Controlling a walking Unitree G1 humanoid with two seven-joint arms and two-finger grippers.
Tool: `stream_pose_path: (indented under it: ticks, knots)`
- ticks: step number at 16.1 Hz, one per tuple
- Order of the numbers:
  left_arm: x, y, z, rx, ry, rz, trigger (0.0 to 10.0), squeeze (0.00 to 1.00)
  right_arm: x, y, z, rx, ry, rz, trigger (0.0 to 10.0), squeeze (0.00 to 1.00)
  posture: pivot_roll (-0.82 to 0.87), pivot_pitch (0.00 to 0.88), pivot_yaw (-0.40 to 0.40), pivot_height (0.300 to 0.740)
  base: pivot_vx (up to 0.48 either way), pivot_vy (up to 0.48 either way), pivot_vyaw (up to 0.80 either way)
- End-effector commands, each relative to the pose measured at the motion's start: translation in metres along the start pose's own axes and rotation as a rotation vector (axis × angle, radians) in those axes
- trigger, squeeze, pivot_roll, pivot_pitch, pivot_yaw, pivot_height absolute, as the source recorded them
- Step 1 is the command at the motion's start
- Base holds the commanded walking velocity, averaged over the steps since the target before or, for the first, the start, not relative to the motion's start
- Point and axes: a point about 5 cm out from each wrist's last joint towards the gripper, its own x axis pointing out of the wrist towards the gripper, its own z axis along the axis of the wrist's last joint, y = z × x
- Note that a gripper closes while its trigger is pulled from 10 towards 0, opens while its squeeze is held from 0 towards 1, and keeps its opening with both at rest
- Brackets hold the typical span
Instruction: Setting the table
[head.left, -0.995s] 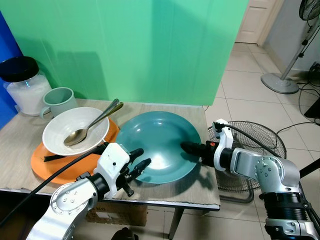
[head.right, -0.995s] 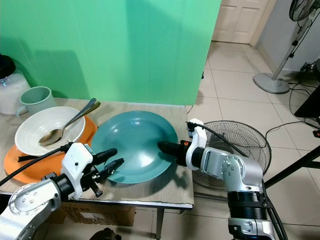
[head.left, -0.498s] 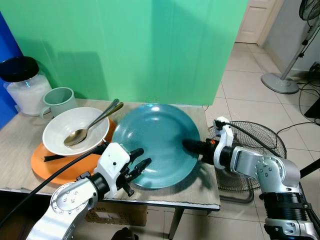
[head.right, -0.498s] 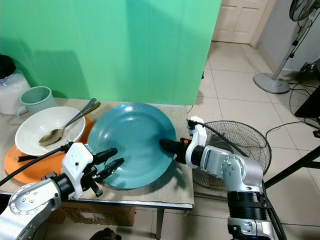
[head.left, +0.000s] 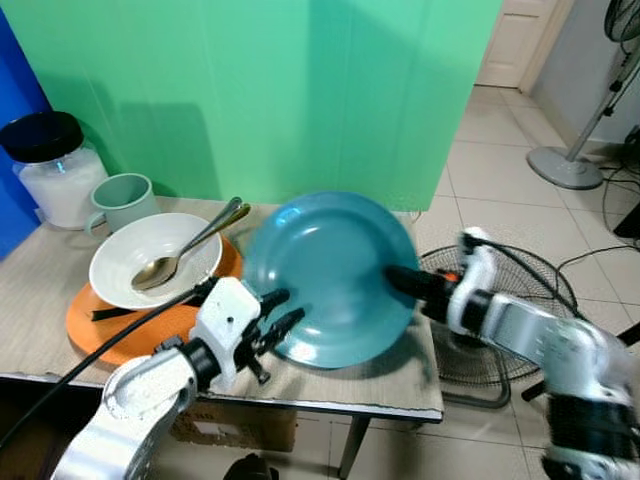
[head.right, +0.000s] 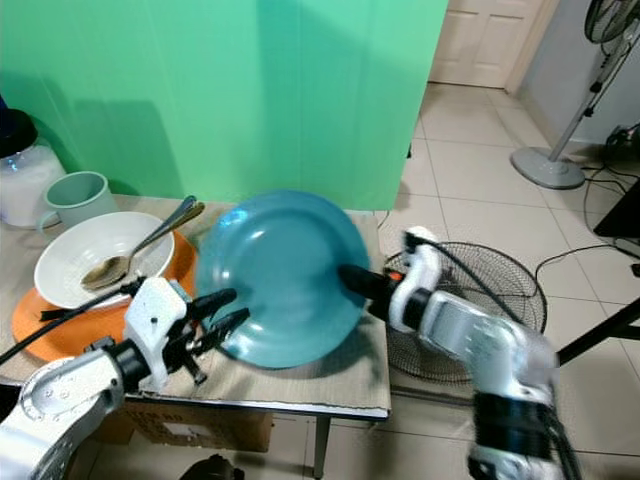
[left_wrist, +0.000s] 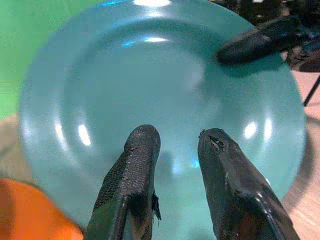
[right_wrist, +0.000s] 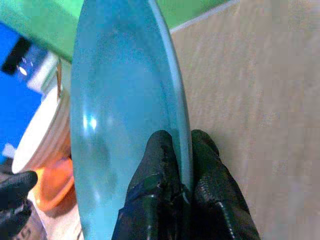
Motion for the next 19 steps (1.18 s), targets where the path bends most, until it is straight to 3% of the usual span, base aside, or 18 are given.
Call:
stream_pose_path:
  ticks: [1, 4, 7, 8, 11, 13, 19]
  knots:
    - [0.000, 0.004, 0.003, -0.001, -0.021, 0.020, 10.0, 0.00, -0.012, 0.003, 0.011, -0.013, -0.064, 0.007, 0.0, 0.00, 0.16, 0.000, -0.010, 0.727, 0.000, 0.000, 0.00]
    - [0.003, 0.008, 0.008, -0.026, -0.065, 0.053, 10.0, 0.00, -0.032, 0.004, 0.018, -0.034, -0.173, -0.030, 0.0, 0.00, 0.15, 0.000, 0.013, 0.727, 0.000, 0.000, 0.00]
    - [0.006, 0.011, 0.012, -0.001, -0.079, 0.093, 10.0, 0.00, -0.047, 0.025, 0.036, -0.090, -0.388, 0.049, 0.0, 0.00, 0.15, 0.000, 0.023, 0.727, 0.000, 0.000, 0.00]
    - [0.007, 0.014, 0.016, 0.012, -0.099, 0.126, 10.0, 0.00, -0.053, 0.032, 0.039, -0.087, -0.455, 0.080, 9.6, 0.00, 0.16, 0.000, 0.017, 0.727, 0.000, 0.000, 0.00]
    - [0.011, 0.022, 0.024, 0.017, -0.118, 0.226, 10.0, 0.00, -0.058, 0.031, 0.035, -0.092, -0.558, -0.032, 10.0, 0.00, 0.16, 0.000, 0.007, 0.727, 0.000, 0.000, -0.17]
    - [0.011, 0.022, 0.024, 0.021, -0.122, 0.236, 10.0, 0.00, -0.055, 0.030, 0.027, -0.135, -0.541, -0.077, 10.0, 0.00, 0.15, 0.000, 0.008, 0.727, 0.000, 0.000, -0.74]
    - [0.013, 0.024, 0.022, 0.014, -0.111, 0.264, 10.0, 0.00, -0.055, 0.029, 0.020, -0.146, -0.550, -0.110, 10.0, 0.00, 0.15, 0.000, 0.008, 0.727, 0.000, 0.000, -0.75]
